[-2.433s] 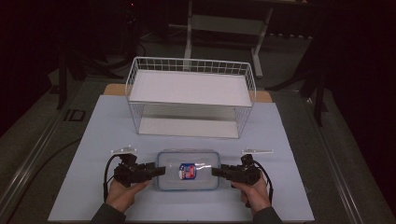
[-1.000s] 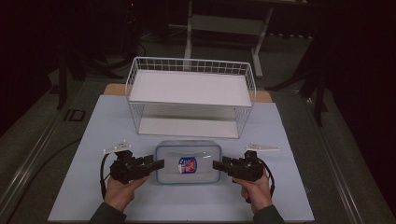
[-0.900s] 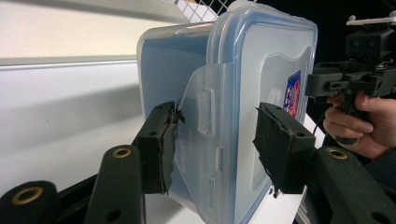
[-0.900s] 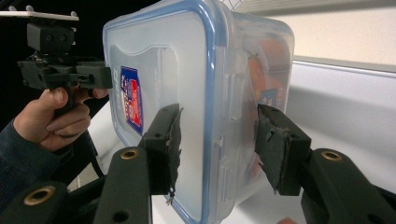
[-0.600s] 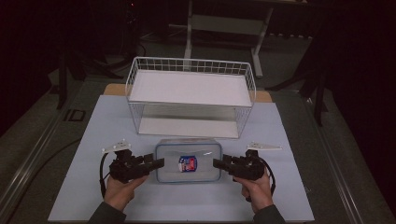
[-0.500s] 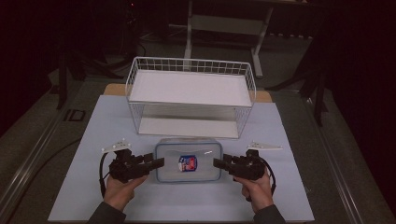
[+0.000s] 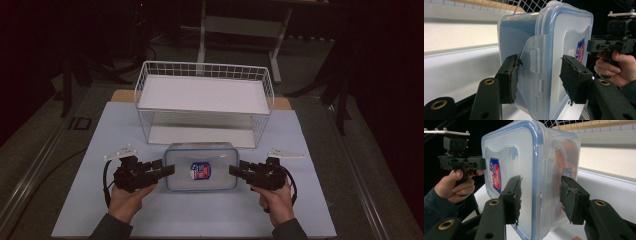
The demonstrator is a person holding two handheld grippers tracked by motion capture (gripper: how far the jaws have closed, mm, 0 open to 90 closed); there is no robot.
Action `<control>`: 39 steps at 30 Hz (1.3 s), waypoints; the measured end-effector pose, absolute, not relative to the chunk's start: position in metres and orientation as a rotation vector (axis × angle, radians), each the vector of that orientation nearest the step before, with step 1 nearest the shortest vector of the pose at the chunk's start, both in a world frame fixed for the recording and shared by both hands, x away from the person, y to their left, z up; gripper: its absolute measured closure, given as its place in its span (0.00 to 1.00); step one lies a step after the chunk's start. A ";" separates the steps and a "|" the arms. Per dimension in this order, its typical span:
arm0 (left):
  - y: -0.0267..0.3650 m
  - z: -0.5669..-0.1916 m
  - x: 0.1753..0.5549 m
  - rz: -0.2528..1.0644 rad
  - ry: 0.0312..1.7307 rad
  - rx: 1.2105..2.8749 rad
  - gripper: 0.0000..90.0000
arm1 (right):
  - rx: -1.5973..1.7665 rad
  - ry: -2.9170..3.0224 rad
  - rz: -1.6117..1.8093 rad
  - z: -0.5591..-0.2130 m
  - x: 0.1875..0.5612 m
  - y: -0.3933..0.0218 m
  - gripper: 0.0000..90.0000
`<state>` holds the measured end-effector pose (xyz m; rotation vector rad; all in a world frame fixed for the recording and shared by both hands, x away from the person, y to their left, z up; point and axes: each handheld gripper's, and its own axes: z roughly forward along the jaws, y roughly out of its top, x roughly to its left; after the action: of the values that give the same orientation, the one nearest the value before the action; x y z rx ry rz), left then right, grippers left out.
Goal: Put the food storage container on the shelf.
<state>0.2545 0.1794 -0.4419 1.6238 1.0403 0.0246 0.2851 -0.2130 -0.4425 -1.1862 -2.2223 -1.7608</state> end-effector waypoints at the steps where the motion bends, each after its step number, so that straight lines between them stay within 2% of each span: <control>1: 0.179 -0.440 0.255 0.030 1.037 1.625 0.55 | -1.187 -2.220 -1.765 -0.441 0.285 -0.213 0.58; 39: 0.185 -0.381 0.289 0.129 0.939 1.570 0.55 | -1.107 -2.269 -1.952 -0.377 0.318 -0.207 0.58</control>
<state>0.2894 0.1853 -0.3813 1.5698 0.9392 0.1294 0.3175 -0.2066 -0.3767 -1.1071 -2.2687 -1.9525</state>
